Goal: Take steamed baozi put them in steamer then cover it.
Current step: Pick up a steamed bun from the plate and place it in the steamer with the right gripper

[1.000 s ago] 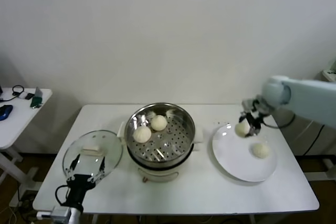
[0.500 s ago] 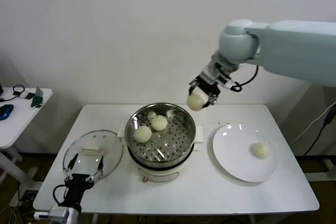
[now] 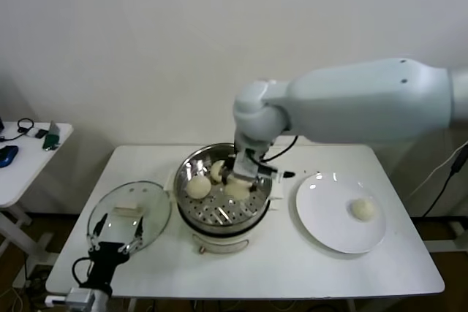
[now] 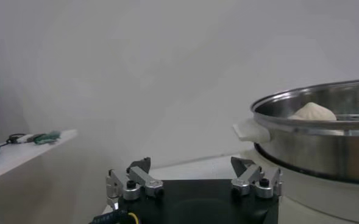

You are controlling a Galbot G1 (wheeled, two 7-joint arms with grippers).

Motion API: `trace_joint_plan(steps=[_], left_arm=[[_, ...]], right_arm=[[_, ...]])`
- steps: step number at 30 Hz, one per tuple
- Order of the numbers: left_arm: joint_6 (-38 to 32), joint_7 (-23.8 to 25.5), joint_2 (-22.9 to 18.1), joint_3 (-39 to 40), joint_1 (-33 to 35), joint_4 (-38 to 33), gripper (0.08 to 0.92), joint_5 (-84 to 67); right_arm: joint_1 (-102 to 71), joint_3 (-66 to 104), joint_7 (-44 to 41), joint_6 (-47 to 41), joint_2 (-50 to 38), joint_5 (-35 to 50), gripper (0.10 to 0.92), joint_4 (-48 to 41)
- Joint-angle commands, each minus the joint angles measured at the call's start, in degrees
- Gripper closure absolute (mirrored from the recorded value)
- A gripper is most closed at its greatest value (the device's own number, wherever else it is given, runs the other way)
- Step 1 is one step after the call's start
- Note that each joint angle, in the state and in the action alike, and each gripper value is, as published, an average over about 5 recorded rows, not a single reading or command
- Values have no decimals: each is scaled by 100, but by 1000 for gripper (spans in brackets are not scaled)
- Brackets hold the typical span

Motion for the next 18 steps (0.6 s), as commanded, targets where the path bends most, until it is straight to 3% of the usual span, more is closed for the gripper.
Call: trace_joint_plan(steps=[1, 18], left_arm=[[-7, -1, 0, -32, 20, 10, 177, -26], [-19, -5, -7, -46, 8, 55, 177, -65]], right_arm=[[-910, 49, 130, 97, 652, -599, 372, -332], [-1429, 33, 225, 119, 844, -934, 372, -878]])
